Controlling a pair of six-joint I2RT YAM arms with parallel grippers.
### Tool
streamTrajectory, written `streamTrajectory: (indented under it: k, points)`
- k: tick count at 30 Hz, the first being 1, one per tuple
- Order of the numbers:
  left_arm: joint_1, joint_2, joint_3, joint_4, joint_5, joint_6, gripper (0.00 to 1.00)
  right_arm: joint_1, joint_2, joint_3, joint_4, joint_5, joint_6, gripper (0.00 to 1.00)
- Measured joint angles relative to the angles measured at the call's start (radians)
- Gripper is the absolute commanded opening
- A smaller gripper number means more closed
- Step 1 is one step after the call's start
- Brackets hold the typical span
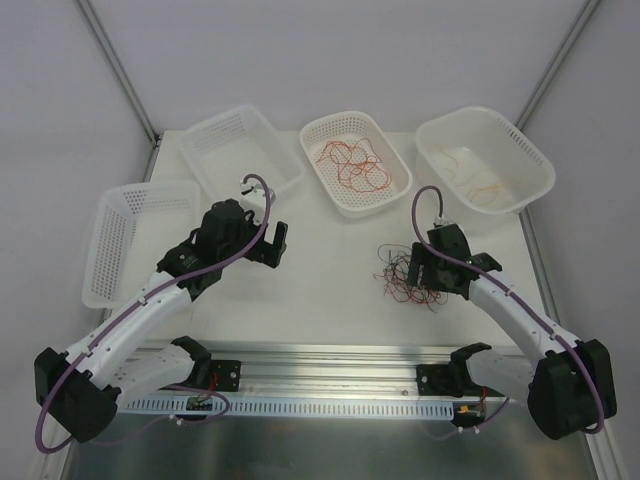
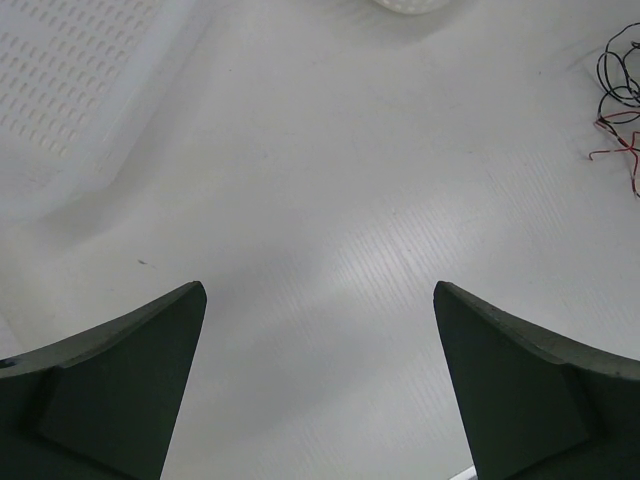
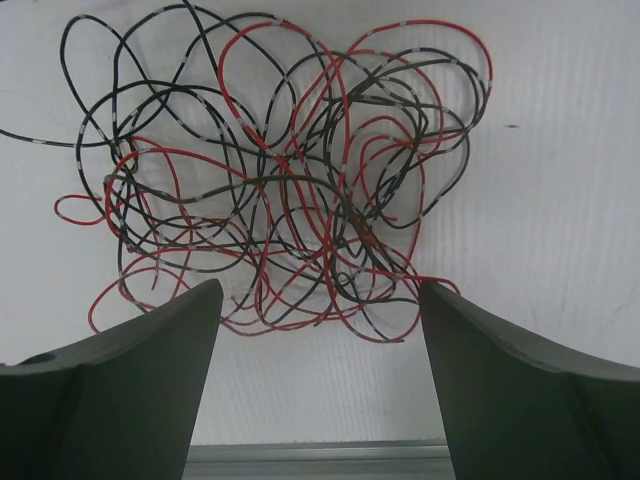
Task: Untangle the cables
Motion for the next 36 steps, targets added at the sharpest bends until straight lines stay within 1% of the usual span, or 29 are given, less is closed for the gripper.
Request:
streamTrajectory:
  k: [2,5,6,8,9,11,14,15,18,20,23,24,26,27,30,32,35,36]
  points:
    - [0.000,0.007,0.000,0.000,0.011,-0.008,0.99,0.000,0.015,-0.034,0.042,-0.016,0.022,0.81]
    - [0.000,0.017,0.000,0.000,0.023,-0.013,0.99,0.000,0.064,-0.048,0.094,-0.025,0.038,0.72]
    - [0.000,0.020,0.000,0.000,0.027,-0.014,0.99,0.000,0.085,-0.048,0.113,-0.029,0.039,0.63]
    - [0.000,0.025,0.000,0.000,0.032,-0.014,0.99,0.001,0.128,-0.048,0.153,-0.045,0.028,0.52]
    - [0.000,0.027,0.000,0.000,0.035,-0.014,0.99,0.006,0.150,-0.048,0.167,-0.053,0.019,0.41]
    - [0.000,0.035,0.000,0.000,0.039,-0.015,0.99,0.022,0.184,-0.048,0.187,-0.069,-0.003,0.32]
    - [0.000,0.054,0.000,0.000,0.064,-0.017,0.99,0.101,0.217,-0.042,0.198,-0.100,-0.065,0.22]
    - [0.000,0.061,0.000,0.000,0.075,-0.018,0.99,0.140,0.224,-0.034,0.198,-0.110,-0.095,0.13]
    - [0.000,0.082,0.000,0.001,0.116,-0.023,0.99,0.248,0.242,0.006,0.204,-0.176,-0.187,0.06]
    - [0.000,0.098,0.000,0.003,0.144,-0.028,0.99,0.292,0.252,0.032,0.209,-0.211,-0.223,0.07]
    - [0.000,0.124,0.000,0.004,0.187,-0.040,0.99,0.326,0.278,0.073,0.212,-0.256,-0.261,0.15]
    - [0.000,0.134,0.000,0.004,0.200,-0.045,0.99,0.332,0.286,0.083,0.212,-0.263,-0.269,0.25]
    - [0.000,0.157,0.000,0.005,0.227,-0.060,0.99,0.338,0.294,0.092,0.212,-0.278,-0.280,0.34]
    - [0.000,0.172,0.001,0.006,0.245,-0.070,0.98,0.340,0.294,0.093,0.212,-0.285,-0.284,0.44]
    - [-0.003,0.228,0.005,0.006,0.280,-0.112,0.96,0.346,0.290,0.097,0.209,-0.306,-0.288,0.57]
    - [-0.012,0.271,0.014,0.006,0.294,-0.151,0.95,0.350,0.270,0.098,0.203,-0.309,-0.286,0.61]
    - [-0.039,0.328,0.033,0.006,0.296,-0.218,0.90,0.352,0.199,0.098,0.197,-0.304,-0.275,0.64]
    - [-0.049,0.346,0.041,0.007,0.296,-0.235,0.86,0.352,0.175,0.098,0.197,-0.301,-0.269,0.65]
